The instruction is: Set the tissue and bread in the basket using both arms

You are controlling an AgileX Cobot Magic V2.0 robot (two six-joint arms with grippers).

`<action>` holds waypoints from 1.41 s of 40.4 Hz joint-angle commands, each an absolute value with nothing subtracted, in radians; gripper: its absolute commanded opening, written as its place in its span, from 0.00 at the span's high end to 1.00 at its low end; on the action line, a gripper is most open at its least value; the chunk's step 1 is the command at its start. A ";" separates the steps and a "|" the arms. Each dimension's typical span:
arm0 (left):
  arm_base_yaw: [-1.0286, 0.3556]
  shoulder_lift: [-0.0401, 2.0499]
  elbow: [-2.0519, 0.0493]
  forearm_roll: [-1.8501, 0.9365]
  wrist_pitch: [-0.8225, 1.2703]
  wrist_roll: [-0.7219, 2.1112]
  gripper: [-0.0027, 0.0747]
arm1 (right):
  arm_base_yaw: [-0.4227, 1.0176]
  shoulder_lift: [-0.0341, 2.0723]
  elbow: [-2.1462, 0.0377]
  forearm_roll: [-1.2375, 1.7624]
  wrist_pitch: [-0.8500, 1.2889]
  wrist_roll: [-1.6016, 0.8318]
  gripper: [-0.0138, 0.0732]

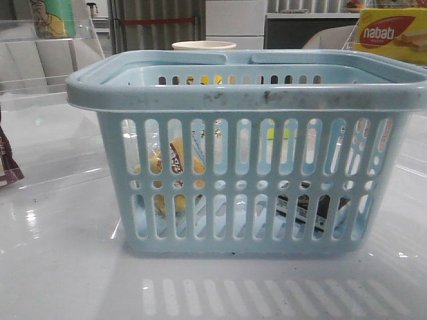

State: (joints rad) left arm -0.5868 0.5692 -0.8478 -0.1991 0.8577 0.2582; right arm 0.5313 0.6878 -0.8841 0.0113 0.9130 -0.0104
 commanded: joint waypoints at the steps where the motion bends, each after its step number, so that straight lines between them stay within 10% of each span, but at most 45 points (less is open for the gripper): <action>1: -0.594 0.578 -0.874 -0.213 0.774 0.260 0.41 | 0.531 0.686 -0.910 -0.006 0.855 -0.012 0.39; 18: -0.594 0.578 -0.874 -0.213 0.774 0.260 0.85 | 0.531 0.686 -0.910 -0.006 0.854 -0.012 0.73; 57: -0.432 0.468 -0.811 -0.218 0.726 0.260 0.85 | 0.531 0.686 -0.910 -0.006 0.848 -0.012 0.78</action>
State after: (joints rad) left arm -0.5086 0.5102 -0.8149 -0.2013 0.8463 0.2582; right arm 0.5313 0.6878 -0.8841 0.0079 0.9130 -0.0104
